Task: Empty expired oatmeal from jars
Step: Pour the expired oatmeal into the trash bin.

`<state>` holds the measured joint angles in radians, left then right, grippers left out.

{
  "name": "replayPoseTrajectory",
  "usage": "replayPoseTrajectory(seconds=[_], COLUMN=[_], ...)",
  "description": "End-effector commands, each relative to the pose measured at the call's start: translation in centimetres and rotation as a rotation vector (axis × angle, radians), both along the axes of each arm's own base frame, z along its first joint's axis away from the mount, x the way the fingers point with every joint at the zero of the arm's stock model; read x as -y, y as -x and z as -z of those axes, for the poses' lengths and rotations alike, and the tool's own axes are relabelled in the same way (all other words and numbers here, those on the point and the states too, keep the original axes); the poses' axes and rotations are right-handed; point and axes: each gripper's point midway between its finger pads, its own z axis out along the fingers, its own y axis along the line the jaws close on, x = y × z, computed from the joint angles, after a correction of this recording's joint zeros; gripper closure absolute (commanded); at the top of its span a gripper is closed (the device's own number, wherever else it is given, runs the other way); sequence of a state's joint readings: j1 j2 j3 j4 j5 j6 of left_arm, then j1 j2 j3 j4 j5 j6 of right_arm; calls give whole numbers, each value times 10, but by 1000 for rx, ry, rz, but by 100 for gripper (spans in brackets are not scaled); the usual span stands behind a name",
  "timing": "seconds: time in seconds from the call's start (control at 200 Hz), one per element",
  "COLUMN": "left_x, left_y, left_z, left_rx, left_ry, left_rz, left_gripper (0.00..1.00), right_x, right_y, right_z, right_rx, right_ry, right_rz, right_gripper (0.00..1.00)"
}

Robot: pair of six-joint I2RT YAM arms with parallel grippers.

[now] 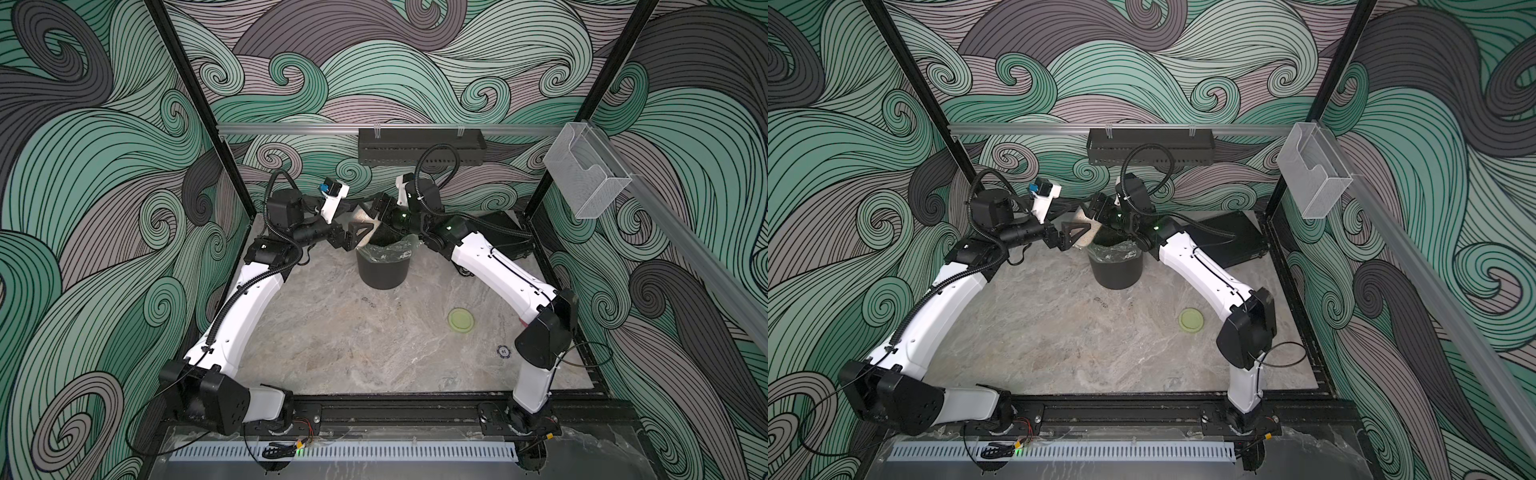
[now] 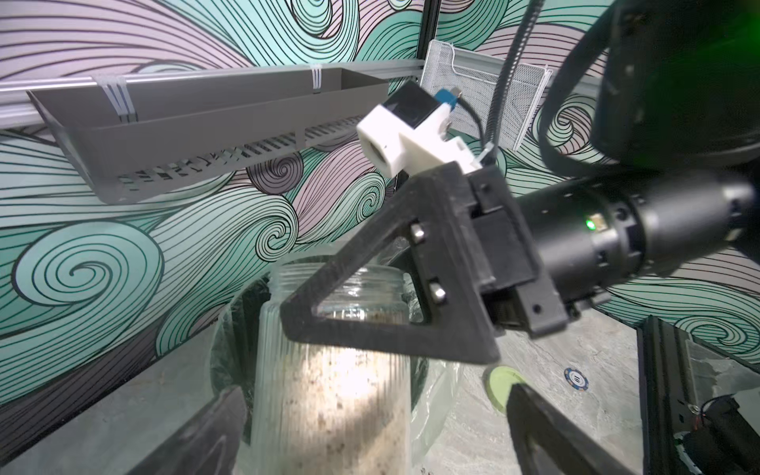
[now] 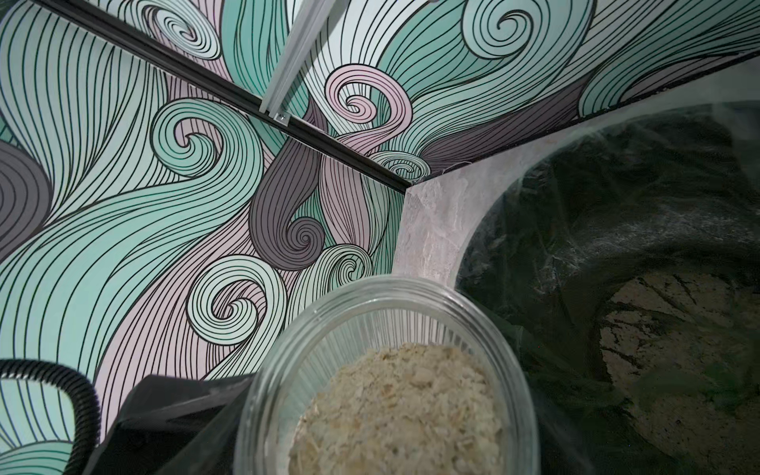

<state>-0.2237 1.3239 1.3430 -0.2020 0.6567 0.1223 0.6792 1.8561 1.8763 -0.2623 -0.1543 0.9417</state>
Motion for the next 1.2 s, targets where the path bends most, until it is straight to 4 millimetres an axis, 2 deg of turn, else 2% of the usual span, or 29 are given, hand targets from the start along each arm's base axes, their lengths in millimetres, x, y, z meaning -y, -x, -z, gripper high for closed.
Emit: replayPoseTrajectory(seconds=[0.0,0.175,0.38,0.626,0.771,0.936,1.196], left_x=[-5,-12,-20,-35,-31,-28,-34], left_y=[8,9,9,13,16,20,6], left_z=[-21,-27,-27,-21,-8,-2,9], left_rx=[145,260,372,406,376,370,363], left_ry=[12,7,16,91,100,120,145], left_rz=[-1,-27,-43,29,94,142,122], left_gripper=[1,1,1,1,1,1,1], right_x=[5,11,18,26,27,24,24], right_y=[-4,-3,-4,-3,-3,-2,2], right_z=[-73,-79,-72,-74,-76,-82,-88], right_rx=[128,110,66,53,36,30,15], right_ry=[-207,-267,-320,-362,-406,-454,-498], right_rz=[32,42,41,27,11,-7,-23], right_gripper=[98,100,100,100,100,100,100])
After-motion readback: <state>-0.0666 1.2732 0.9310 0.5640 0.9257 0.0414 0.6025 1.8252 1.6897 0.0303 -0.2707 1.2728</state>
